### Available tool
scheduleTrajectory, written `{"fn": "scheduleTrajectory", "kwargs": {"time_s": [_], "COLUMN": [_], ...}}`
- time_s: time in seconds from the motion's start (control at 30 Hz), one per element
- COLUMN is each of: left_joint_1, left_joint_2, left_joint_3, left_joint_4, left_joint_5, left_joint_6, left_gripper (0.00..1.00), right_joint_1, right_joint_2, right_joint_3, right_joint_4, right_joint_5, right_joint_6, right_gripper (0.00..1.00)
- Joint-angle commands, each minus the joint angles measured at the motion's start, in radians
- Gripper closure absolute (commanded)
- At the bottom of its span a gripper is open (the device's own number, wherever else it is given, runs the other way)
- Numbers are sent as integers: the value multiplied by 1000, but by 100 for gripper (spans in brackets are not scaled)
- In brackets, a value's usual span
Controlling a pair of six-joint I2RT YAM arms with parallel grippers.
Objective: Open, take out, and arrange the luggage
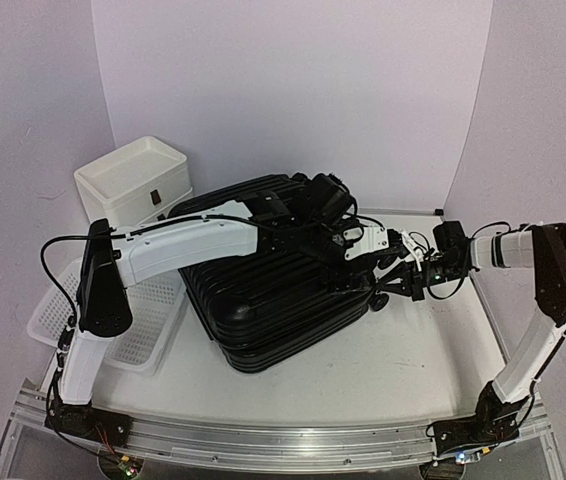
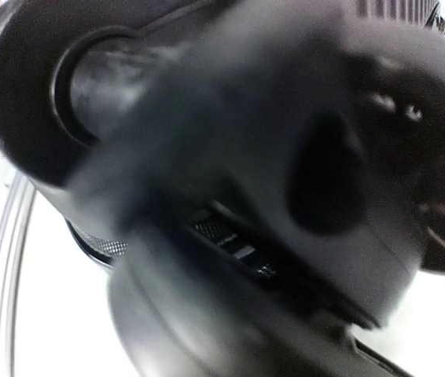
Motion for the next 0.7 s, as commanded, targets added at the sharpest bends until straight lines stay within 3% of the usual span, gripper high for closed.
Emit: {"fn": "scheduleTrajectory", "kwargs": {"time_s": [0.0,0.27,0.4,0.57,0.67], "left_joint_1": [14,15,15,16,16], "left_joint_2": [-4,-24,-36,-55,-67], "left_joint_3": [-53,-88,-113,-145,-161], "left_joint_4": [-120,-120,-120,-120,-121], "left_joint_5": [-15,8,-8,-13,2], "left_joint_6": [-29,-45,-45,-41,-39], "left_gripper": [13,17,18,18,18], "right_joint_1": [-62,-79,-86,-101,-80], "right_joint_2": [31,167,167,171,240], "right_joint_3": [62,263,282,343,430], "right_joint_4": [49,-99,-115,-106,-91], "right_joint_5": [-72,-127,-130,-110,-14], "right_joint_6": [16,-125,-205,-243,-215], "right_gripper": [100,100,100,100,100]}}
